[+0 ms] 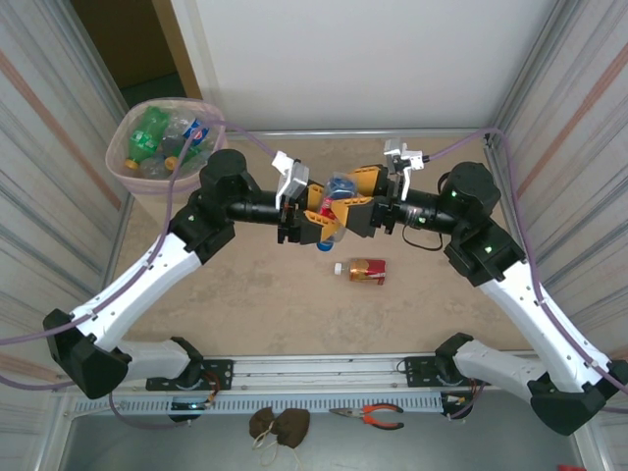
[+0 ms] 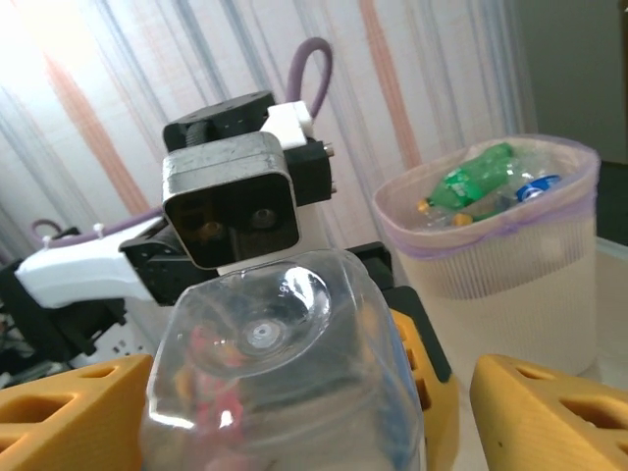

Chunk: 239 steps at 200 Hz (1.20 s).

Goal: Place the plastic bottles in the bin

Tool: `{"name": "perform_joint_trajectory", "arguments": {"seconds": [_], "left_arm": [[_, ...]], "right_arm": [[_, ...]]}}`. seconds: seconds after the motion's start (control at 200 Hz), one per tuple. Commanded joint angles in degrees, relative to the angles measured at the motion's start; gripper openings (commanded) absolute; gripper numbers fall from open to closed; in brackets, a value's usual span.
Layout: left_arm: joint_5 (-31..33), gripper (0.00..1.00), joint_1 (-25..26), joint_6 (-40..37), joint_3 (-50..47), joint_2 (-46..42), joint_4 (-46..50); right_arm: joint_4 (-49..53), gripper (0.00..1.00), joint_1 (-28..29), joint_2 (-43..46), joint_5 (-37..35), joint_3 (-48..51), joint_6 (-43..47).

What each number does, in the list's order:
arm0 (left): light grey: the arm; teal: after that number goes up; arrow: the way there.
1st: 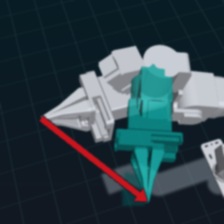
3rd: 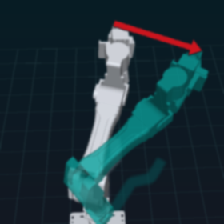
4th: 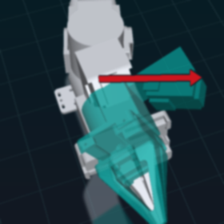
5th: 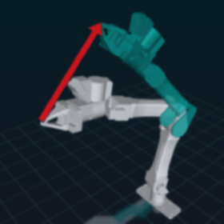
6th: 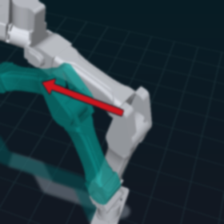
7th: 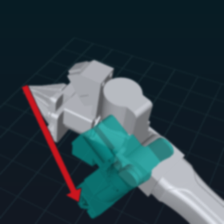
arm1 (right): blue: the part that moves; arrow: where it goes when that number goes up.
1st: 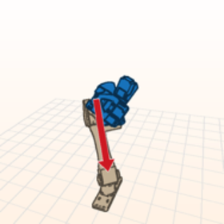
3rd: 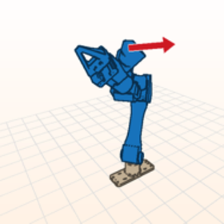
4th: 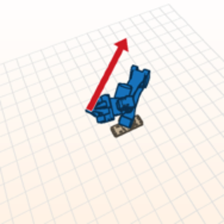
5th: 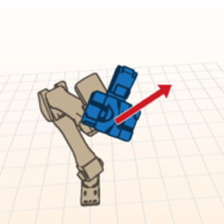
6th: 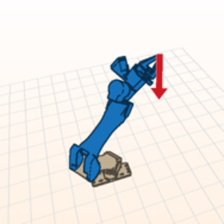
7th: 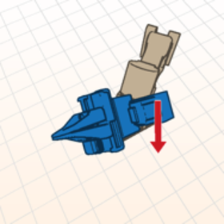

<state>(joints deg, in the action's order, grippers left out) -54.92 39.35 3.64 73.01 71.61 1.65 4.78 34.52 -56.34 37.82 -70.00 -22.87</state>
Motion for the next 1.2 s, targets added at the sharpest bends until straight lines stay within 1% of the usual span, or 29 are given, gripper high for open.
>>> {"name": "perform_joint_trajectory", "arguments": {"seconds": [0.0, 0.125, 0.271, 0.361, 0.446, 0.511, 0.561, 0.661, 0.696, 0.726, 0.807, 0.897, 0.947, 1.027, 1.132, 1.192], "left_arm": [[5.5, 0.51, -0.9, -3.7, 3.9, -3.4, 6.9], [14.3, 0.51, -4.0, -3.0, 6.5, -5.2, 13.0], [21.3, 0.5, -10.6, -0.4, 11.1, -6.2, 19.6], [23.5, 0.51, -16.4, 3.9, 13.0, -6.7, 21.4], [24.2, 0.51, -23.5, 10.5, 12.9, -7.2, 20.8], [24.3, 0.49, -28.4, 13.7, 12.9, -7.2, 20.5], [25.5, 0.49, -31.4, 15.0, 13.4, -7.0, 21.3], [28.4, 0.5, -35.5, 17.3, 15.0, -6.1, 22.3], [30.2, 0.53, -36.5, 18.5, 15.4, -5.8, 22.3], [32.2, 0.53, -37.1, 19.7, 15.7, -5.6, 22.0], [39.8, 0.53, -37.7, 23.0, 15.4, -5.2, 20.6], [49.1, 0.5, -37.7, 28.5, 14.7, -4.5, 19.1], [53.4, 0.49, -37.8, 31.6, 15.4, -3.5, 19.7], [59.2, 0.5, -37.8, 37.1, 17.7, -0.9, 22.5], [62.5, 0.49, -38.6, 44.7, 22.4, 3.5, 26.9], [63.3, 0.49, -39.2, 50.6, 24.2, 6.0, 29.4]], "right_arm": [[3.7, 0.84, -0.3, 3.1, -5.9, -3.3, 4.1], [7.7, 0.85, -1.9, 4.7, -9.3, -4.7, 7.3], [10.4, 0.85, -4.0, 5.9, -10.6, -5.8, 9.5], [10.9, 0.85, -4.8, 6.3, -10.8, -5.6, 9.6], [10.9, 0.85, -4.9, 6.3, -10.8, -5.4, 9.4], [11.0, 0.85, -5.0, 6.2, -10.8, -5.2, 9.3], [11.0, 0.85, -5.0, 6.1, -10.9, -5.1, 9.2], [11.0, 0.84, -5.0, 5.9, -10.9, -5.0, 9.1], [11.0, 0.84, -5.0, 5.8, -11.0, -5.0, 9.0], [11.0, 0.84, -5.0, 5.7, -11.0, -5.0, 9.0], [11.0, 0.84, -5.0, 5.6, -11.0, -4.9, 8.8], [11.0, 0.82, -5.0, 5.5, -11.0, -4.7, 8.5], [10.9, 0.82, -5.0, 5.4, -11.1, -4.5, 8.4], [11.0, 0.81, -5.0, 5.3, -11.3, -4.3, 8.1], [10.9, 0.81, -5.0, 5.1, -11.5, -4.3, 7.9], [10.9, 0.81, -5.0, 5.0, -11.4, -4.1, 7.9]]}}
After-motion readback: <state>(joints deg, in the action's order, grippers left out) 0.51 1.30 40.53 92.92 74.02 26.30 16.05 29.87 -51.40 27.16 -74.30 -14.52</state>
